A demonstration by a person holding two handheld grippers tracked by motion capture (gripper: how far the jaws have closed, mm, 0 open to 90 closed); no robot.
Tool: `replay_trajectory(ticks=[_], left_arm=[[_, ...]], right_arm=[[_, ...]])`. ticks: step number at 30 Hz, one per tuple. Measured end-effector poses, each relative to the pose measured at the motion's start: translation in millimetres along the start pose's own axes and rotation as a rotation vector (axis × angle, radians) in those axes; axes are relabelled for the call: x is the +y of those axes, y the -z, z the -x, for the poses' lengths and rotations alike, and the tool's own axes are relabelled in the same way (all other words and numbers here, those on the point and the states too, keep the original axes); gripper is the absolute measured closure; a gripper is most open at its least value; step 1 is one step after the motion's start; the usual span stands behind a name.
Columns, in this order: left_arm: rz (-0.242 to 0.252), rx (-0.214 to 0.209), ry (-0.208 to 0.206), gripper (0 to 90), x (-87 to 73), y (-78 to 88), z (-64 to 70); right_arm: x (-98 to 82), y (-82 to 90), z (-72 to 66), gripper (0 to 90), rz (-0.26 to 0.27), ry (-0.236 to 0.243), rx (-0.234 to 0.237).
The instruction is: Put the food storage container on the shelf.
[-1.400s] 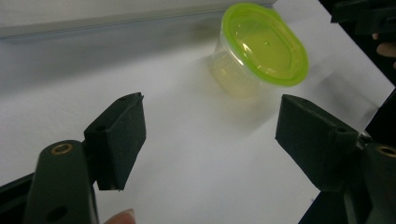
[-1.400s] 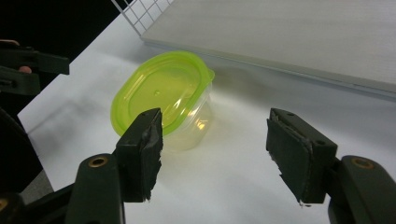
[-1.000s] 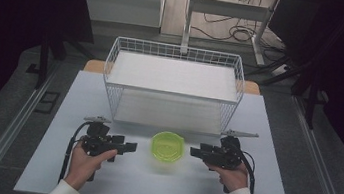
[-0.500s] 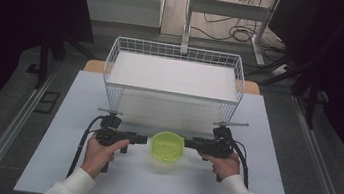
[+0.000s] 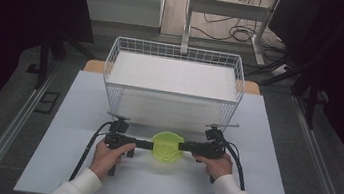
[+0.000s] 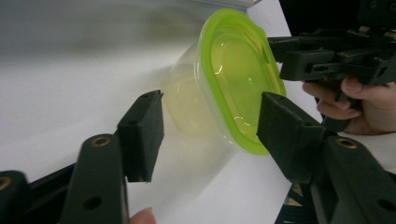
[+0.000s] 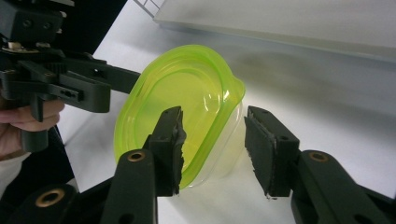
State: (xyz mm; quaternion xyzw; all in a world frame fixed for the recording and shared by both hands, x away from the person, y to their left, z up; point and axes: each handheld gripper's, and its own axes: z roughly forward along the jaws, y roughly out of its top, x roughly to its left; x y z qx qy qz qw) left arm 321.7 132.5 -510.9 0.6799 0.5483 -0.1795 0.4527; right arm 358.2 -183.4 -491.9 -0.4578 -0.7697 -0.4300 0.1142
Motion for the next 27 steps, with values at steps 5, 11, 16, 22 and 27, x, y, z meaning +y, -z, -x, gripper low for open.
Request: replay_trajectory(ticks=[5,11,16,22,27], left_arm=[[-0.028,-0.040,0.021,55.3,-0.4,-9.0,-2.0],[-0.037,-0.050,0.037,72.6,-1.4,-11.2,-0.8],[-0.016,-0.059,0.049,77.0,-2.3,-8.7,0.5],[0.000,-0.059,0.018,80.7,-3.6,-3.9,4.3],[0.014,-0.066,-0.017,80.6,-0.5,5.6,13.7]], right_arm=[[-1.0,-3.4,2.9,65.9,-0.012,-0.031,0.020],[-5.3,-3.6,6.9,75.3,0.007,-0.094,0.081],[-8.6,0.1,4.9,78.2,0.027,-0.103,0.085],[-9.7,5.2,-1.4,80.7,0.049,-0.063,0.075],[-7.3,12.7,-9.3,80.7,0.075,-0.040,0.088]])
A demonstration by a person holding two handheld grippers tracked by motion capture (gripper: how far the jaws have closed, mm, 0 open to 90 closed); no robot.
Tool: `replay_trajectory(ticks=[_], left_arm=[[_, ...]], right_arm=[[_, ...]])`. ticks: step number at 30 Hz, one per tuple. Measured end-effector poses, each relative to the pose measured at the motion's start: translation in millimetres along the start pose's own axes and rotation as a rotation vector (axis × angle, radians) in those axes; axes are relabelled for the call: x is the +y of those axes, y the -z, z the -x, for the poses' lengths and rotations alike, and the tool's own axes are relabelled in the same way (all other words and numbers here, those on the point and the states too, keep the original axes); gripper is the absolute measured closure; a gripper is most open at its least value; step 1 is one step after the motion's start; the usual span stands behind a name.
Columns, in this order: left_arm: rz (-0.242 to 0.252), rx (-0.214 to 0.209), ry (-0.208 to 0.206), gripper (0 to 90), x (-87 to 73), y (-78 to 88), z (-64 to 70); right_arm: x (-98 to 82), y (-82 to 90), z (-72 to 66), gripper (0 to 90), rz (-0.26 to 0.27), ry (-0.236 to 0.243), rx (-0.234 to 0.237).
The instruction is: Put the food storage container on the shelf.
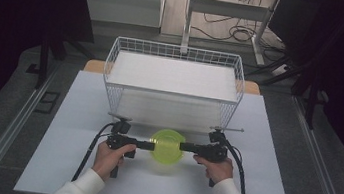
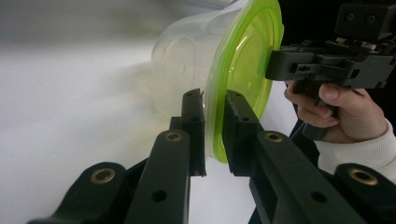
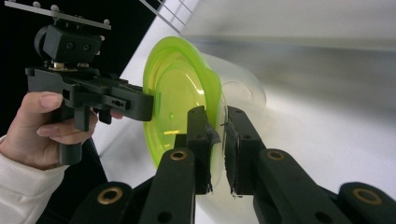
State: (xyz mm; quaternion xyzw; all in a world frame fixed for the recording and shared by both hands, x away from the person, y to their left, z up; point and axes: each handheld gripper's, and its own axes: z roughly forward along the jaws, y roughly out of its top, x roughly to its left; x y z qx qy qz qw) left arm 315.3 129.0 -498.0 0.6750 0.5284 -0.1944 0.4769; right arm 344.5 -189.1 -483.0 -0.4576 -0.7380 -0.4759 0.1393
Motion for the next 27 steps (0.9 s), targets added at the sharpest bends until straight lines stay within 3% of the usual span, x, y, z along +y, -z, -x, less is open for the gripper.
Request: replay_trajectory(ticks=[6,9,27], left_arm=[[0.035,-0.009,-0.050,80.7,8.9,16.9,21.2],[0.056,-0.010,-0.077,80.9,15.2,26.6,33.5],[0.136,0.006,-0.208,80.9,58.9,71.3,100.4]], right_arm=[[10.3,14.2,-20.3,80.7,0.042,0.053,0.010],[21.1,25.8,-38.1,80.7,0.073,0.090,0.017],[70.3,63.9,-89.9,81.0,0.177,0.211,0.028]])
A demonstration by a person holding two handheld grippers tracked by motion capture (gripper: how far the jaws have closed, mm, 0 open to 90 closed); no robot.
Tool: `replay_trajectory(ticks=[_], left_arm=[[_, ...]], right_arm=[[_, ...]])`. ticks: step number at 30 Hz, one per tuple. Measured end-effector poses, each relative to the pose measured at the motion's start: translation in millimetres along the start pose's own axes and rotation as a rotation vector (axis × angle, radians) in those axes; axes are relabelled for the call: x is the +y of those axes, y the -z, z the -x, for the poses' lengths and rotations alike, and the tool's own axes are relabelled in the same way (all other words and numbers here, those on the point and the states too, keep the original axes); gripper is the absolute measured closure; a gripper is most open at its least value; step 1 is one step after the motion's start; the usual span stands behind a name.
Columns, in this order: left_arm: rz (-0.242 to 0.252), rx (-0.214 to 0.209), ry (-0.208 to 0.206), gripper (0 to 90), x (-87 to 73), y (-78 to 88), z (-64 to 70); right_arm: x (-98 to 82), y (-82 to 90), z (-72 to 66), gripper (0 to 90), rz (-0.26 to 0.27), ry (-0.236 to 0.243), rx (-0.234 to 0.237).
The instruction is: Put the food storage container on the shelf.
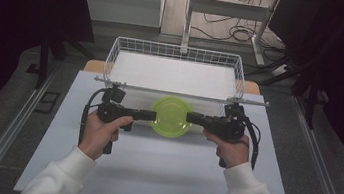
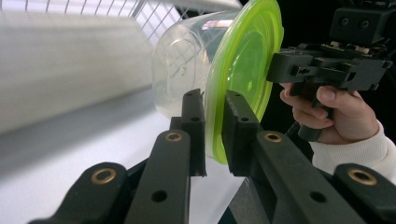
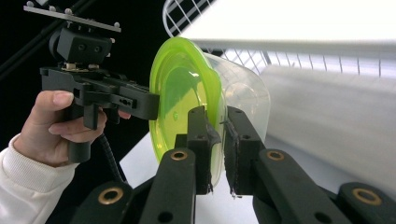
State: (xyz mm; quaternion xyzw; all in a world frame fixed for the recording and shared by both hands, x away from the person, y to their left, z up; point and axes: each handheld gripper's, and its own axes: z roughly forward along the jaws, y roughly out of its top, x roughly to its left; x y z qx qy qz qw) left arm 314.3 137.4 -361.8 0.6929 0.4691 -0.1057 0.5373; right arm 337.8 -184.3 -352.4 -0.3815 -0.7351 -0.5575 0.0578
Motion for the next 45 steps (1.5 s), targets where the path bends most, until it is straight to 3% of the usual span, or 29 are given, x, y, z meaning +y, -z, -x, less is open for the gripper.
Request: replay_trajectory(ticks=[5,12,21,32,34,41,45], left_arm=[[0.001,0.011,-0.023,80.8,19.3,5.3,8.5],[0.005,0.017,-0.023,80.9,46.0,7.6,9.2],[0.000,-0.009,-0.001,80.8,87.4,2.9,-8.6],[-0.048,-0.028,0.074,80.8,117.5,-16.6,-41.5],[-0.053,-0.036,0.105,80.8,120.3,-21.3,-47.5],[-0.039,-0.124,0.218,80.1,131.0,-28.5,-64.2],[-0.033,-0.130,0.261,80.2,138.1,-31.5,-70.5]], right_arm=[[16.8,3.9,-3.4,81.0,0.018,0.004,0.005],[43.0,2.2,-0.7,81.0,0.029,0.000,0.004],[80.9,-6.9,13.6,81.0,0.032,-0.033,0.000],[106.1,-26.7,51.0,81.1,-0.010,-0.156,-0.012],[107.4,-29.8,56.4,81.1,-0.016,-0.183,-0.018],[112.9,-33.5,74.0,80.3,-0.007,-0.296,-0.008],[118.4,-38.0,82.3,79.0,-0.015,-0.363,-0.008]])
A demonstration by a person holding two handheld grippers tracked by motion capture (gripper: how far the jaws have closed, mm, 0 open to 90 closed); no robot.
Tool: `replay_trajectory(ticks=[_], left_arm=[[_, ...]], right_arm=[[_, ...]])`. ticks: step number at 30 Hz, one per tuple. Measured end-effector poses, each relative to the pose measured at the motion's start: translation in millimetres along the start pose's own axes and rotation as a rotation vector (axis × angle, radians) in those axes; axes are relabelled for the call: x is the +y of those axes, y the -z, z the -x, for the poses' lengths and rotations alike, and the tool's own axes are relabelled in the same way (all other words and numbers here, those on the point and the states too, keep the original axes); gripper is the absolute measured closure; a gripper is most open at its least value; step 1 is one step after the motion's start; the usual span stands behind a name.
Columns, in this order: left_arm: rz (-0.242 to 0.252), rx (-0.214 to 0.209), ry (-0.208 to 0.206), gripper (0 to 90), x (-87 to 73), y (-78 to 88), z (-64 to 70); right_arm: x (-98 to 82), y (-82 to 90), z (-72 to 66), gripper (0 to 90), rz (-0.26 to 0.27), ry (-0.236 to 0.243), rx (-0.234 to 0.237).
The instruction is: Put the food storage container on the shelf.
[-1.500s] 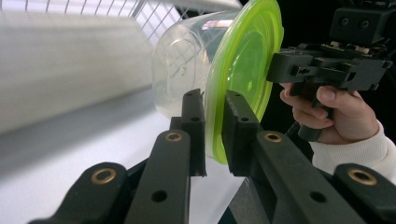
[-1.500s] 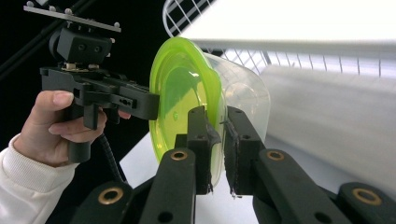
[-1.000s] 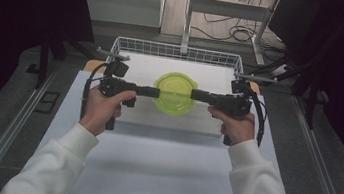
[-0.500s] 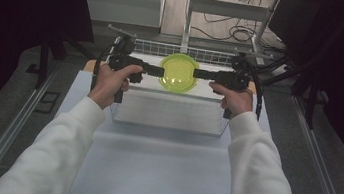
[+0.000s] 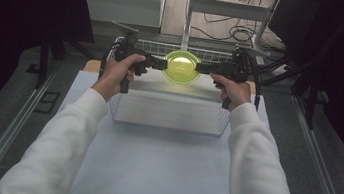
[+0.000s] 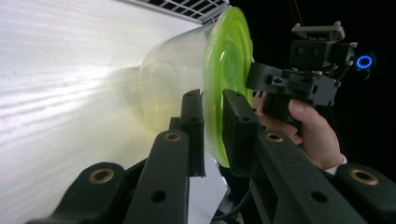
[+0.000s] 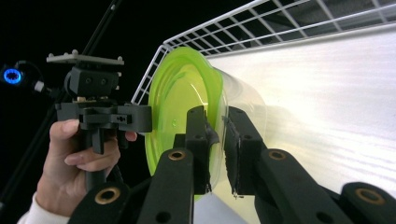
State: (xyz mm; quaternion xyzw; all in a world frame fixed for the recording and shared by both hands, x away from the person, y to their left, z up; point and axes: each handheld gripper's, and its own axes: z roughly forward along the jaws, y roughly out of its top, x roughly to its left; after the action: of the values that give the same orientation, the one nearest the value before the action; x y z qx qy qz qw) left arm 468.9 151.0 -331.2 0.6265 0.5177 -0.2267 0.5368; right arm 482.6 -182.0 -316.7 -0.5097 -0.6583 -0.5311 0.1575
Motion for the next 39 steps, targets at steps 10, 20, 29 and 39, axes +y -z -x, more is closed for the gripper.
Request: replay_trajectory(ticks=[10,20,29,39], left_arm=[[0.015,-0.037,0.054,78.1,7.9,-5.3,-10.4],[0.072,0.015,-0.054,46.7,4.0,-2.8,-2.7],[0.154,0.104,-0.196,34.3,-12.4,20.6,21.3],[0.196,0.147,-0.358,30.3,-66.8,54.0,45.7]], right_arm=[[8.4,-6.2,6.6,76.2,0.006,-0.102,-0.023],[5.7,-1.6,-2.4,54.7,0.072,-0.013,-0.068],[-5.9,16.4,-20.9,40.8,0.119,0.149,-0.115],[-43.4,51.9,-32.6,35.1,0.112,0.368,-0.144]])
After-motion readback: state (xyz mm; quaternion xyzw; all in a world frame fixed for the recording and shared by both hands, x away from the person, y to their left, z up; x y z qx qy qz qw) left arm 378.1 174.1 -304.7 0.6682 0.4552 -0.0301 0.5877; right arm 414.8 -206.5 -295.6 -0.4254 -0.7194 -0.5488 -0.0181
